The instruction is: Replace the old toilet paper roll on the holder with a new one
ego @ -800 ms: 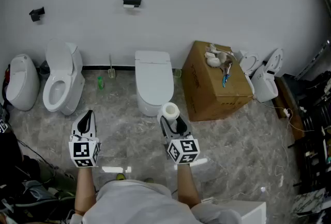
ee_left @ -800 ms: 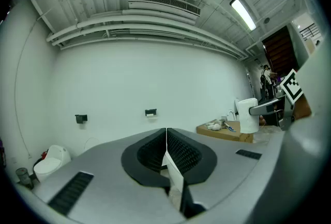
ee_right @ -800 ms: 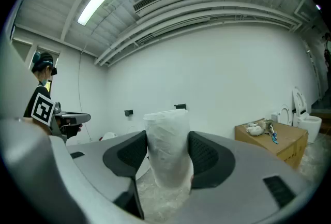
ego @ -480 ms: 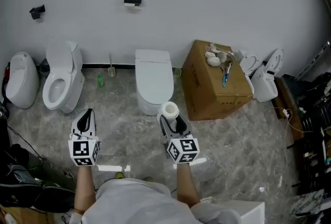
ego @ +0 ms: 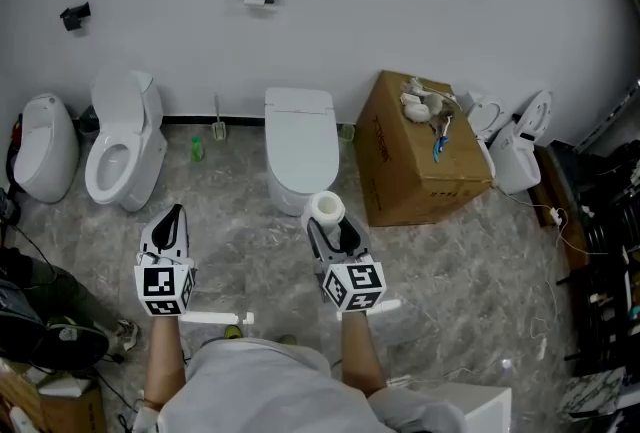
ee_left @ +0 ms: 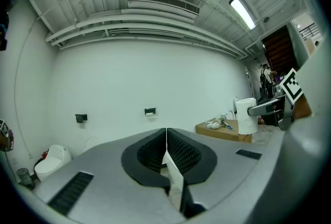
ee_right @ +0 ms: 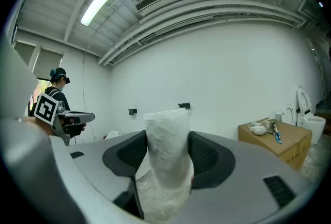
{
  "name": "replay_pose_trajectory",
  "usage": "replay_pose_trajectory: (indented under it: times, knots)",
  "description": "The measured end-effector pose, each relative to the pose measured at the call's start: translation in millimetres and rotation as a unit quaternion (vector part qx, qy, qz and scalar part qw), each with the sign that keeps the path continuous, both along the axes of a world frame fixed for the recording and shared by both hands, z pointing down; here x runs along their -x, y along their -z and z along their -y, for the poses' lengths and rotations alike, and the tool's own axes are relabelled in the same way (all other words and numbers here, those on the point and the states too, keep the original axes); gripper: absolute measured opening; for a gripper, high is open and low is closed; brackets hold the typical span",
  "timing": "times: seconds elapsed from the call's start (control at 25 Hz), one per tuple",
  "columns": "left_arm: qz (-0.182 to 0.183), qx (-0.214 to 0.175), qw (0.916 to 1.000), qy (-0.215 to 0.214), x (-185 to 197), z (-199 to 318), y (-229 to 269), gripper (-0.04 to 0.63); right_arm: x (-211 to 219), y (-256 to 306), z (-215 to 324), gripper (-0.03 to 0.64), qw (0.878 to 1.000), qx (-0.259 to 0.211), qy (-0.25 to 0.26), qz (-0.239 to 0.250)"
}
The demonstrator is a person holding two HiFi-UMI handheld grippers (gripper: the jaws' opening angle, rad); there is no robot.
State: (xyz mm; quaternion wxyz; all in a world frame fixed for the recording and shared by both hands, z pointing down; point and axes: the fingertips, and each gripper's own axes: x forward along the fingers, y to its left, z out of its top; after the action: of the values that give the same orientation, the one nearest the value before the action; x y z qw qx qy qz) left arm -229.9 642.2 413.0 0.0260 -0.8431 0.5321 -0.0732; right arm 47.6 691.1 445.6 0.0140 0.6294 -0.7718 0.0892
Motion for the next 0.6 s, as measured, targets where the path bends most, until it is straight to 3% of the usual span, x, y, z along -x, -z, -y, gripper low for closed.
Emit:
replay_pose_trajectory:
  times: [0.44,0.6]
  knots:
    - [0.004,0.006,1.0000,-0.004,-9.2,-9.2,-3.5,0.028,-4.0,-4.9,-10.4,0.261,1.000,0.003,0.007,-0.004]
    - [0.001,0.013,0.9999,-0.008,-12.5,-13.3,-6.4,0.089,-6.0,-7.7,-15.0,0.261,1.000,0.005,0.007,-0.005]
